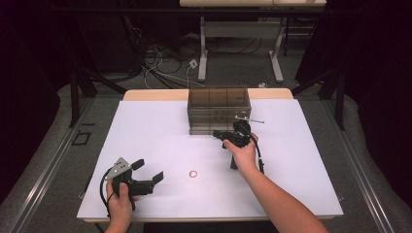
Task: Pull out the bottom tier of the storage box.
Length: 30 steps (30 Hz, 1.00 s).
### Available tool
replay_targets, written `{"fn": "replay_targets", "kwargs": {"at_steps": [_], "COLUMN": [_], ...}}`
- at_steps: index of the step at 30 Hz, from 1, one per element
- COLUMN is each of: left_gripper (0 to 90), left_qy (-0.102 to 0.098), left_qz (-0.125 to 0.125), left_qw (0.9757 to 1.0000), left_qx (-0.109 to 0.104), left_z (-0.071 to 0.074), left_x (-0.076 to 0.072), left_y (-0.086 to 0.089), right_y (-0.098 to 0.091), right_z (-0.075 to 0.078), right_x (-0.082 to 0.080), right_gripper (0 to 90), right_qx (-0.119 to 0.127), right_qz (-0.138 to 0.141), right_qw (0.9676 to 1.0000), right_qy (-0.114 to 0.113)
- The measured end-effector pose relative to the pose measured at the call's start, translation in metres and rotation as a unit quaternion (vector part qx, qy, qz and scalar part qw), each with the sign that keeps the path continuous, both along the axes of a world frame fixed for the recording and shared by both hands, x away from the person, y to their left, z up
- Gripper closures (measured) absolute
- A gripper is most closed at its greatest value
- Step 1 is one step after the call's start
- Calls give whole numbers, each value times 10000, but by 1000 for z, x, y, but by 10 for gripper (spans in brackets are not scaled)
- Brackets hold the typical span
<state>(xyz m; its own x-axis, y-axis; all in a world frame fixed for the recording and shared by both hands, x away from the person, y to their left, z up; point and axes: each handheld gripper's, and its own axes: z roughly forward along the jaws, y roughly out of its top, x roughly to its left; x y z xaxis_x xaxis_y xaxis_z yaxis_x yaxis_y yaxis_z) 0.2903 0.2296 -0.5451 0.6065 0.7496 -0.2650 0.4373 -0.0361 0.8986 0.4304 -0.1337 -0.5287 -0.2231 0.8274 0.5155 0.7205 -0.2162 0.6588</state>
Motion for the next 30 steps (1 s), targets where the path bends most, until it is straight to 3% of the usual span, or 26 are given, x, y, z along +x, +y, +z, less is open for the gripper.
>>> {"fn": "replay_targets", "kwargs": {"at_steps": [6,10,14,20,27,30], "left_gripper": [3,3,3,3,3,3], "left_qy": [-3,-20,-12,-15,-11,-9], "left_qz": [2,9,11,14,-1,4], "left_qw": [10000,10000,10000,10000,10000,10000], "left_qx": [2,-17,-14,-13,9,3], "left_z": [0,0,0,0,1,0], "left_x": [0,0,0,0,0,0], "left_y": [1,0,-1,0,1,1], "right_y": [0,2,3,5,8,9], "right_z": [3,10,17,25,35,37], "right_x": [-1,-3,-5,-6,-6,-5], "right_gripper": [369,345,318,298,273,293], "right_qx": [-183,-252,-311,-729,-843,-1036], "right_qz": [222,159,290,457,585,609], "right_qw": [9996,9993,9986,9946,9926,9905], "right_qy": [-72,-242,-308,-578,-653,-672]}}
